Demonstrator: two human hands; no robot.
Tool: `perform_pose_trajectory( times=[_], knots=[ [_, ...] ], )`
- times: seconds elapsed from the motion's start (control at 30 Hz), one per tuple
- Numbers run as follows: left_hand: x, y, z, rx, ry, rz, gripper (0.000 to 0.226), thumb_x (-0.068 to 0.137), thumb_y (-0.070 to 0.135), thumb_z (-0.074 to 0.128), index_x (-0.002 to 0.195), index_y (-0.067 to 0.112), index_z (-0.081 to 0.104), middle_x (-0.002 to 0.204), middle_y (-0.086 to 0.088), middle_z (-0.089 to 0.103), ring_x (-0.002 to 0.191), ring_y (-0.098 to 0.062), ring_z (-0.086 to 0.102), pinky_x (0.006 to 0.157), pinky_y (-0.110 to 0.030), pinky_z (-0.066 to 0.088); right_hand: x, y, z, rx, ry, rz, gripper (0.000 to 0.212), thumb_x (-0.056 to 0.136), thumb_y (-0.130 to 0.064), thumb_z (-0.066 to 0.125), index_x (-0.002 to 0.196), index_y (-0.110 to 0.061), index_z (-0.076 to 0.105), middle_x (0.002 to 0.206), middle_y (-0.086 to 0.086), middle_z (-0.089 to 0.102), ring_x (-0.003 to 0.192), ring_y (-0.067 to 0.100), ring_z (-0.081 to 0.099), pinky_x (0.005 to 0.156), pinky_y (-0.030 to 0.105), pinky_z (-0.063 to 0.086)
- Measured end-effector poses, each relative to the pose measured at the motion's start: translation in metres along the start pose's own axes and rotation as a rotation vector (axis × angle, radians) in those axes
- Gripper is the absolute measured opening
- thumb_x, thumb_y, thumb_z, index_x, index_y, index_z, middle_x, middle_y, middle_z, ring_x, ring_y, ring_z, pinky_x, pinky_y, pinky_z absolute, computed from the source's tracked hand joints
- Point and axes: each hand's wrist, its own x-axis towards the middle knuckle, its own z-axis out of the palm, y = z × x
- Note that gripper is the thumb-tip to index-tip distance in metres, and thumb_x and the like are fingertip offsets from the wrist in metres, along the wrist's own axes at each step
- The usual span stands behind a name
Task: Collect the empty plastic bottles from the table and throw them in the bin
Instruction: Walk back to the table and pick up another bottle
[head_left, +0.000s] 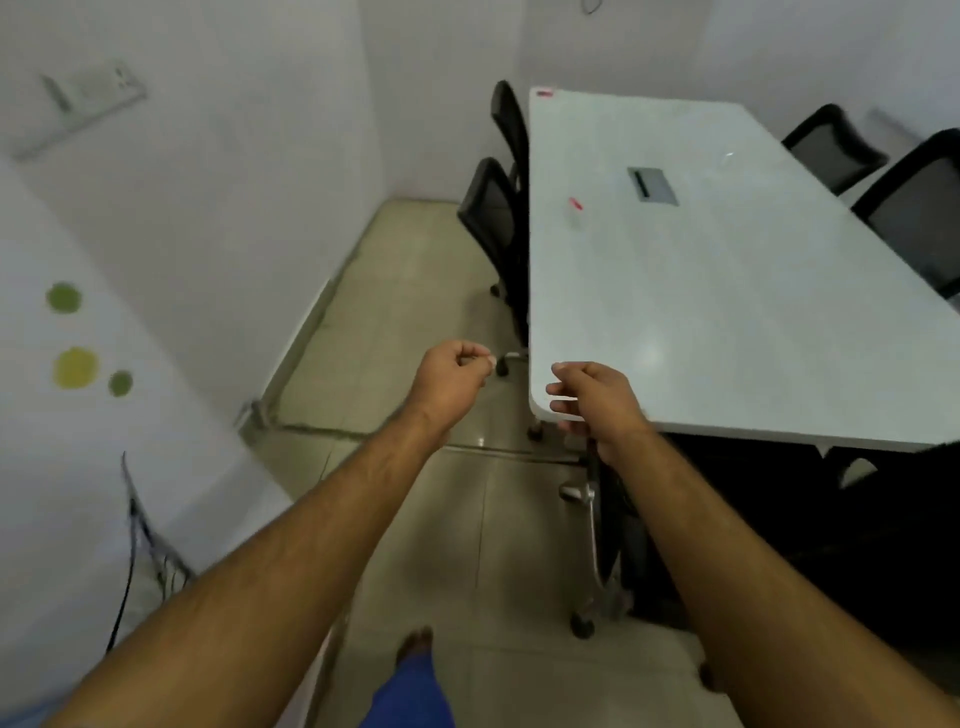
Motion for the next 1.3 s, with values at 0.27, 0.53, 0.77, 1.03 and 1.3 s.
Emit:
perform_pose_trajectory(
  times=[0.27,0.53,0.77,1.03,1.3],
  knots=[
    [0.198,0.068,-0.015,0.121,-0.146,0.061,0.005,0.091,0.016,0.064,0.095,0.014,0.066,0.089,-0.005,0.066,0.082,-0.018,0.061,0.063,-0.025,0.046,0.133,-0.081,0.04,0.044,0.162,0.006,0.023,0.095,-0.032,0.064,0.111,-0.017,0.069,0.103,0.007,0.072,0.086,0.019,0.067,0.074,0.035,0.057],
    [0.39,0.087,0.016,0.182,-0.259,0.123,0.013,0.093,0.018,0.062,0.103,0.011,0.066,0.095,-0.009,0.069,0.082,-0.017,0.062,0.062,-0.024,0.047,0.308,-0.127,0.064,0.051,0.247,-0.035,0.028,0.095,-0.033,0.065,0.116,-0.015,0.067,0.107,0.007,0.071,0.094,0.022,0.068,0.068,0.031,0.053],
    [0.579,0.108,0.081,0.236,-0.318,0.033,0.014,0.093,0.017,0.061,0.104,0.009,0.067,0.097,-0.006,0.07,0.083,-0.015,0.063,0.061,-0.021,0.046,0.503,-0.181,0.06,0.084,0.322,-0.028,0.019,0.096,-0.028,0.065,0.113,-0.018,0.067,0.102,0.006,0.071,0.092,0.022,0.069,0.074,0.033,0.058],
    [0.737,0.126,0.135,0.297,-0.415,0.003,0.019,0.092,0.019,0.063,0.108,0.01,0.066,0.102,-0.007,0.069,0.087,-0.016,0.064,0.065,-0.025,0.048,0.654,-0.211,0.052,-0.022,0.417,0.008,0.025,0.087,-0.033,0.071,0.109,-0.02,0.069,0.091,0.003,0.073,0.077,0.017,0.066,0.071,0.035,0.056],
    [0.896,0.084,0.223,0.36,-0.651,-0.054,0.017,0.089,0.019,0.065,0.104,0.011,0.067,0.099,-0.008,0.069,0.086,-0.02,0.064,0.069,-0.028,0.05,0.806,-0.188,0.048,-0.33,0.682,0.186,0.054,0.079,-0.041,0.075,0.128,-0.021,0.064,0.124,0.005,0.067,0.108,0.026,0.066,0.093,0.043,0.056]
  ],
)
